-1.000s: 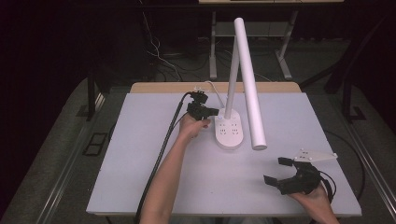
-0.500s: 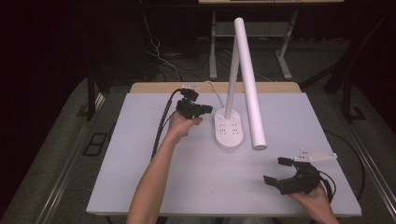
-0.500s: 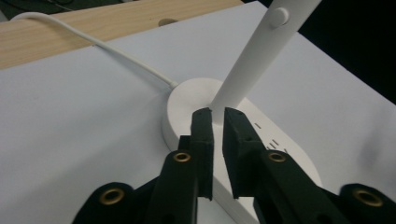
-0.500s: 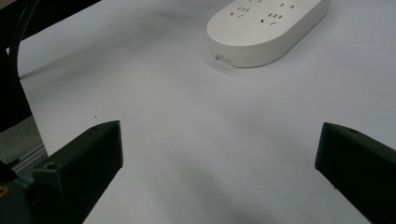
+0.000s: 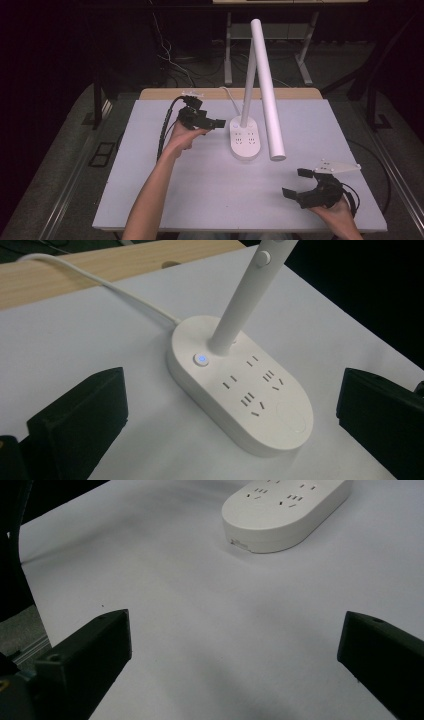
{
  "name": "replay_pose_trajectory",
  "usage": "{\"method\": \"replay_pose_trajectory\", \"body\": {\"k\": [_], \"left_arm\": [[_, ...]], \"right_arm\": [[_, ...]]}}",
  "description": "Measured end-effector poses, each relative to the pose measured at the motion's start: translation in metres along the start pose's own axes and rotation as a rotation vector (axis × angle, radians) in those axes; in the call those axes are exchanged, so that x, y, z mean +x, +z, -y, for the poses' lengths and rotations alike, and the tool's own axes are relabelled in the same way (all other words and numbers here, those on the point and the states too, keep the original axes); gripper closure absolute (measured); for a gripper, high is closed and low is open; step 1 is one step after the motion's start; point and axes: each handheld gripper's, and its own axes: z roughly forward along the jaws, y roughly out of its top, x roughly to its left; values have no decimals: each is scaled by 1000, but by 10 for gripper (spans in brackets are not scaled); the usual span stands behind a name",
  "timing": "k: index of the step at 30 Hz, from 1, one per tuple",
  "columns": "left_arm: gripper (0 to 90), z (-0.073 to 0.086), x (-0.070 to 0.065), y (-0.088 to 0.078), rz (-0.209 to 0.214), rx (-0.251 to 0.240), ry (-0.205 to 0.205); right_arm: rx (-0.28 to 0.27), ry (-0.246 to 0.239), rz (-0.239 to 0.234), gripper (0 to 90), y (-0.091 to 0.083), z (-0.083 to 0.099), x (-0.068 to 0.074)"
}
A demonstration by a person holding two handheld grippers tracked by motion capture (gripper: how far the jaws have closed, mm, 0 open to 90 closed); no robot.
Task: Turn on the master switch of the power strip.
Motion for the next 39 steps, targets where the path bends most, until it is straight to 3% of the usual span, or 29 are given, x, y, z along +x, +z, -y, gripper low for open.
{"method": "replay_pose_trajectory", "body": {"k": [17, 20, 31, 39], "left_arm": [[0, 26, -4, -49, -9, -21, 30], [0, 33, -7, -56, -7, -45, 35], [0, 60, -13, -74, -8, -60, 36], [0, 80, -16, -85, 0, -101, 27]], "right_arm": [[2, 8, 1, 3, 0, 0, 0], [1, 10, -2, 3, 1, 0, 0], [2, 4, -5, 3, 2, -1, 2], [5, 8, -4, 3, 4, -1, 3]]}}
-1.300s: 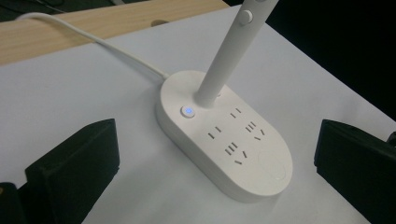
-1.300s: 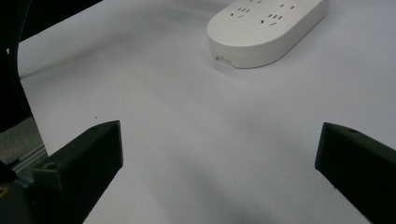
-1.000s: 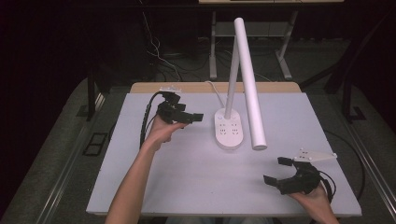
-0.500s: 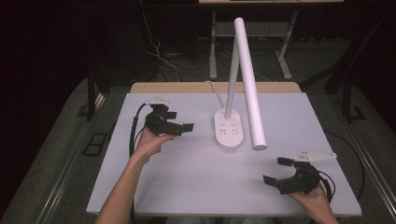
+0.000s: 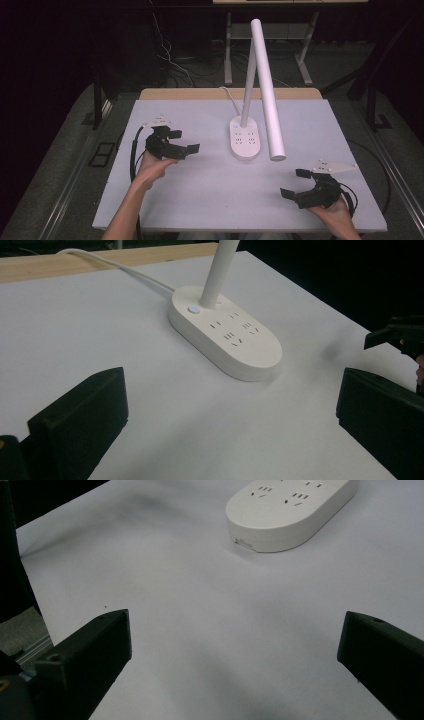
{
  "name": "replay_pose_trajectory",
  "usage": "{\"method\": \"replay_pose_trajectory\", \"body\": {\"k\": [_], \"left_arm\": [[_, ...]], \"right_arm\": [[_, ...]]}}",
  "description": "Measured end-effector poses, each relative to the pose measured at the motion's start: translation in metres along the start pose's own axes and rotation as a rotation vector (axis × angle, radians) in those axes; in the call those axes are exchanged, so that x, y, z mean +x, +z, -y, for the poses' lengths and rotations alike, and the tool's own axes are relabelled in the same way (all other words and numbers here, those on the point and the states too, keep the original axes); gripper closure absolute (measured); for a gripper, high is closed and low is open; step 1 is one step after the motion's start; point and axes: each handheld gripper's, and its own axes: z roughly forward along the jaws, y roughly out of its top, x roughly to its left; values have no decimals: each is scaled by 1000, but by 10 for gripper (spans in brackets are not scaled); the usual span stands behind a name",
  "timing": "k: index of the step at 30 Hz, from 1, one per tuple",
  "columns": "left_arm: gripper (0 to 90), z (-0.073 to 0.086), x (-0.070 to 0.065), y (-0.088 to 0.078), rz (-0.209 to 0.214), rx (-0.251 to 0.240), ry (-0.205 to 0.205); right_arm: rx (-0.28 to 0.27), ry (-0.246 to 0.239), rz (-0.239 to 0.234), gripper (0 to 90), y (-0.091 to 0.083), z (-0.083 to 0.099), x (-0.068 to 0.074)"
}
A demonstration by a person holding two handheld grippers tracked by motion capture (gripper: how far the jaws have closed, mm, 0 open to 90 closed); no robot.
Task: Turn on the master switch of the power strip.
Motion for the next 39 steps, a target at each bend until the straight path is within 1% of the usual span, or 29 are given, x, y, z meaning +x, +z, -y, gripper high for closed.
{"method": "replay_pose_trajectory", "body": {"k": [1, 7, 8, 10, 14, 16, 18, 19, 22, 26, 27, 28, 31, 36, 38, 39], "left_arm": [[0, 5, -2, -3, 0, -2, 3], [0, 20, -7, -11, 1, -10, 2], [0, 20, -7, -11, 1, -10, 2], [0, 27, -9, -13, 0, -11, 0], [0, 33, -11, -16, -1, -17, 0], [0, 39, -13, -19, -12, -32, -1], [0, 43, -14, -21, -6, -45, -9], [1, 45, -14, -22, -10, -45, -3], [1, 53, -16, -24, -8, -42, -12], [1, 64, -18, -26, -18, -33, -19], [1, 66, -18, -27, -23, -37, -16], [2, 68, -19, -28, -25, -41, -22], [8, 74, -20, -31, -24, -38, -28], [9, 85, -25, -28, -18, -20, -23], [8, 87, -26, -26, -15, -12, -23], [8, 88, -27, -25, -11, -5, -16]], "right_arm": [[-1, 0, 1, 4, 0, 0, 0], [4, 3, 1, 4, 1, 0, 0], [3, -4, 2, 3, 1, 0, 0], [5, -5, 2, 4, 2, 0, 1], [7, -1, 1, 4, 2, 0, 1], [6, -5, 1, 3, 2, 0, 1], [7, -4, 1, 3, 2, 0, 1], [6, -5, 0, 3, 2, 0, 1], [7, -5, -1, 3, 2, 0, 1], [6, -7, 0, 3, 2, 0, 1], [6, -7, 0, 3, 2, 0, 2], [7, -6, 0, 3, 2, 0, 2], [10, -2, -3, 4, 2, 1, 2], [10, -4, -1, 3, 3, 1, 2], [10, -2, -1, 3, 3, 1, 2], [10, -2, -1, 3, 3, 1, 2]]}}
